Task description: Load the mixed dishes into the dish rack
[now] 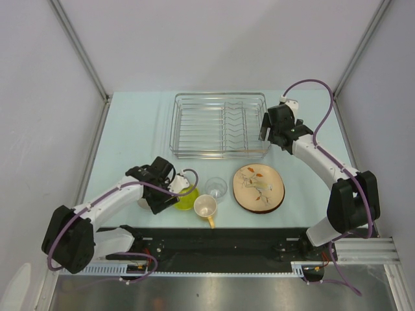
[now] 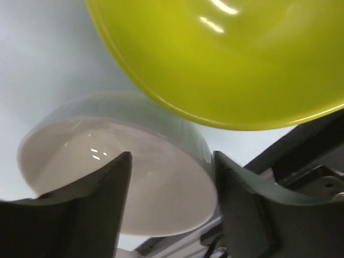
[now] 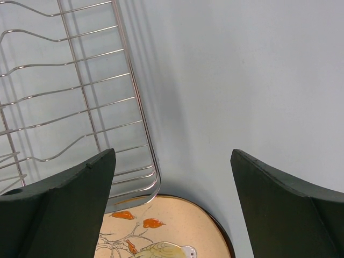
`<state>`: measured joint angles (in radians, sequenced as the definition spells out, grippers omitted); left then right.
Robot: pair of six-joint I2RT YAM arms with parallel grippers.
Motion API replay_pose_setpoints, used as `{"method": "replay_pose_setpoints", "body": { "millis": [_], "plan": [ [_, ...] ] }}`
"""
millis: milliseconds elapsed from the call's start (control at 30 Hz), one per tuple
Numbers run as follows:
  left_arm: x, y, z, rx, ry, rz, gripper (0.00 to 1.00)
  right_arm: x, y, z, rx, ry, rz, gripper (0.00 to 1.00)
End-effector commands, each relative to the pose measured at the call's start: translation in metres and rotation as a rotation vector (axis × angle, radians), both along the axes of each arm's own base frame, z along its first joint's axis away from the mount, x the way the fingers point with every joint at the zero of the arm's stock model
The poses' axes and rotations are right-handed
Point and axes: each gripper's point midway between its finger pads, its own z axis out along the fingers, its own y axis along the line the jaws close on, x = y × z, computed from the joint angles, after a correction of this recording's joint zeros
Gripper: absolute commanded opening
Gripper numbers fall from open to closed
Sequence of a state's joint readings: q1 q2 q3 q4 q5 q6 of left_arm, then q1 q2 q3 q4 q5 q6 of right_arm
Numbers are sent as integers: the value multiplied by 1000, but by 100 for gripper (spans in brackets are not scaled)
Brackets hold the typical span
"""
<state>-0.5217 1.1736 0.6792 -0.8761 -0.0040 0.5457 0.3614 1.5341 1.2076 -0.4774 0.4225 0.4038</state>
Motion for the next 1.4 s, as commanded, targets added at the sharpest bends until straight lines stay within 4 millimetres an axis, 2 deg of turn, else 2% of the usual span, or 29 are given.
{"method": "replay_pose_setpoints", "body": {
  "millis": [0, 100, 233, 300, 400, 500, 533, 600, 633, 700, 733, 800, 833, 900, 933, 967, 1000, 1033, 1067, 1100, 1133, 1167, 1200, 1233, 1300, 1333, 1367],
  "plan": [
    [12, 0, -7, 18, -46, 21, 53, 4, -4, 10, 9, -38, -25, 94],
    [16, 2, -7, 30, -67, 31, 29, 4, -4, 10, 6, -37, -23, 93],
    [20, 4, -3, 35, -97, 42, 17, 2, -5, 12, 9, -42, -21, 93],
    [21, 6, -1, 43, -111, 51, 0, 2, -5, 11, 11, -45, -20, 93],
    [23, 11, 8, 62, -138, 57, 0, 1, -4, 11, 17, -48, -18, 93],
    [36, 13, 41, 60, -228, 66, 0, 1, -4, 12, 19, -50, -17, 93],
    [47, 7, 66, 25, -296, 70, 0, 1, -4, 11, 18, -48, -15, 93],
    [51, 6, 93, 4, -331, 70, 0, 1, -2, 11, 22, -51, -12, 93],
    [62, -3, 126, -48, -393, 82, 0, 1, -2, 12, 26, -52, -13, 93],
    [63, -7, 153, -87, -401, 100, 1, 1, -2, 13, 33, -56, -15, 93],
    [66, -20, 187, -181, -430, 111, 0, 1, -1, 17, 42, -67, -17, 93],
    [72, -35, 220, -294, -452, 127, 0, 0, -1, 24, 54, -93, -23, 93],
    [73, -53, 255, -427, -480, 119, 0, 0, -1, 29, 58, -111, -22, 93],
    [84, -70, 277, -508, -484, 130, 0, -1, -1, 49, 92, -186, -17, 94],
    [86, -82, 308, -597, -508, 121, 0, 1, 1, 59, 111, -222, -8, 94],
    [100, -97, 304, -608, -455, 123, 0, -3, -1, 73, 130, -265, -7, 94],
    [105, -107, 312, -644, -431, 142, 0, -4, 0, 81, 145, -289, -1, 94],
    [108, -122, 342, -724, -429, 114, 0, -4, 1, 90, 158, -321, 2, 95],
    [115, -132, 350, -760, -406, 114, 0, -9, -1, 105, 176, -362, -1, 95],
    [138, -151, 335, -772, -314, 157, 0, -11, -3, 110, 189, -381, -7, 95],
    [145, -162, 368, -858, -346, 133, 1, -13, -3, 117, 202, -406, -6, 95],
    [150, -175, 377, -925, -309, 108, 0, -20, -5, 131, 221, -446, -5, 95],
    [174, -193, 360, -949, -232, 143, 0, -23, -6, 131, 231, -458, -4, 95],
    [185, -204, 385, -1029, -279, 100, 0, -25, -6, 138, 245, -484, 0, 95],
    [198, -225, 389, -1135, -202, 68, 0, -34, -8, 144, 249, -510, 7, 95],
    [217, -240, 386, -1196, -185, 23, 0, -36, -10, 145, 247, -513, 9, 95],
    [210, -248, 389, -1269, -93, -49, 0, -38, -11, 143, 243, -510, 7, 94]
  ]
}}
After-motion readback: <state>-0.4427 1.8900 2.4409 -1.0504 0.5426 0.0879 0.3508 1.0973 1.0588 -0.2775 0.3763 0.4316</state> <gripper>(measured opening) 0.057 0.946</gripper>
